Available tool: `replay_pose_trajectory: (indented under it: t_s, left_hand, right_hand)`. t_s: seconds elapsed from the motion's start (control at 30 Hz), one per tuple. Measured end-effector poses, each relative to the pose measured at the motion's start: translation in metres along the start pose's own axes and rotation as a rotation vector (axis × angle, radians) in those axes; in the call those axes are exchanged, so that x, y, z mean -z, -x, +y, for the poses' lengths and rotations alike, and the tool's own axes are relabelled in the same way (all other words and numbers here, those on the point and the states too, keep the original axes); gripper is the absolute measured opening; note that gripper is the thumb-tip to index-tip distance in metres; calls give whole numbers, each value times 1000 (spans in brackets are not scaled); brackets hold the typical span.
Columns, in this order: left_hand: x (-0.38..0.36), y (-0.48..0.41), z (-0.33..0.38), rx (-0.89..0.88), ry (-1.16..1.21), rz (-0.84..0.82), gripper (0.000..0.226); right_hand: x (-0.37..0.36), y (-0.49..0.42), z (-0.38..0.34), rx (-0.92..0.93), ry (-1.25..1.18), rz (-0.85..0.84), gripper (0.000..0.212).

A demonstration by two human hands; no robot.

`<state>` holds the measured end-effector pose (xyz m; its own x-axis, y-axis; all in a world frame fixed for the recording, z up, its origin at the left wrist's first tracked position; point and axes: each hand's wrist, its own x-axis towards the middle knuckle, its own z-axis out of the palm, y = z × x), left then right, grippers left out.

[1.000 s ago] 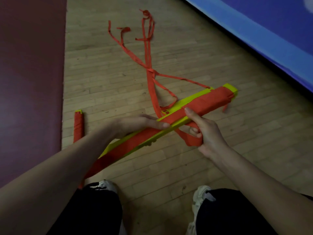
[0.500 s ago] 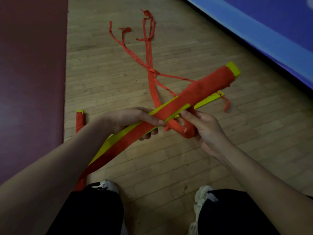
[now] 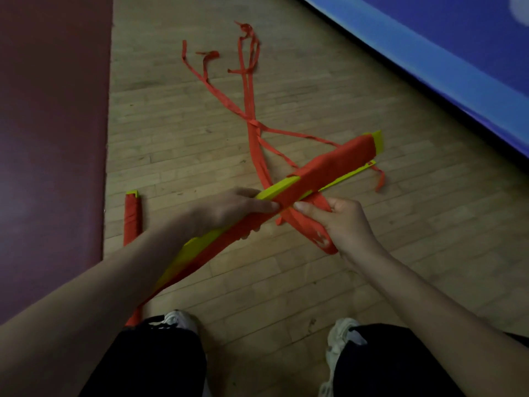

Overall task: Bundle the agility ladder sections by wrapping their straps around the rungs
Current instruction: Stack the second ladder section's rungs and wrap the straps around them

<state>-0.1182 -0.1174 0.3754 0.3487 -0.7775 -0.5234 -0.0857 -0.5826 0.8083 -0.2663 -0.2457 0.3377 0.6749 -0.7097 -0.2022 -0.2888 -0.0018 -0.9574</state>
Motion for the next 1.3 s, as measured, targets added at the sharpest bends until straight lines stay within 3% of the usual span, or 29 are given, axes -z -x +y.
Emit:
replay_pose_trajectory:
  t_s: [0.17,0.33,0.47,0.67,0.83,0.9,1.0,1.1,1.2,1.3]
  left_hand:
    - [-26,-6,-8,-134,-315,124,29]
    - [-44,-9,-21,-285,-950,369,38]
    - [-58,-8,-20,-362,-1119,471,44]
    - [-64,-8,-18,-378,-1300,475,46]
    - [-53,-6,-16,-402,-1217,456,61]
    - [-42,-6,-9,-337,-1131,429,66]
    - [-21,0,1,-214,-835,230,55]
    - [-7,2,1,-146,-295,-36,29]
    - [4,3,-3,-6,89,-263,42]
    - [10,6,-7,78,151,-394,48]
  right_hand:
    - [-2,1,8,-38,-37,62,61]
    - [-3,1,6,-127,-60,174,45]
    - [-1,2,-2,-221,-246,176,33]
    - [-1,0,3,-314,-411,180,25]
    - [1,-2,1,-367,-624,60,15]
    - [1,-4,0,-342,-636,29,18]
    - [0,-3,-2,-302,-613,-1,19]
    - [0,0,-5,-296,-636,-55,28]
    - [2,1,-7,-273,-652,-91,34]
    - [6,2,-11,-230,-608,-167,38]
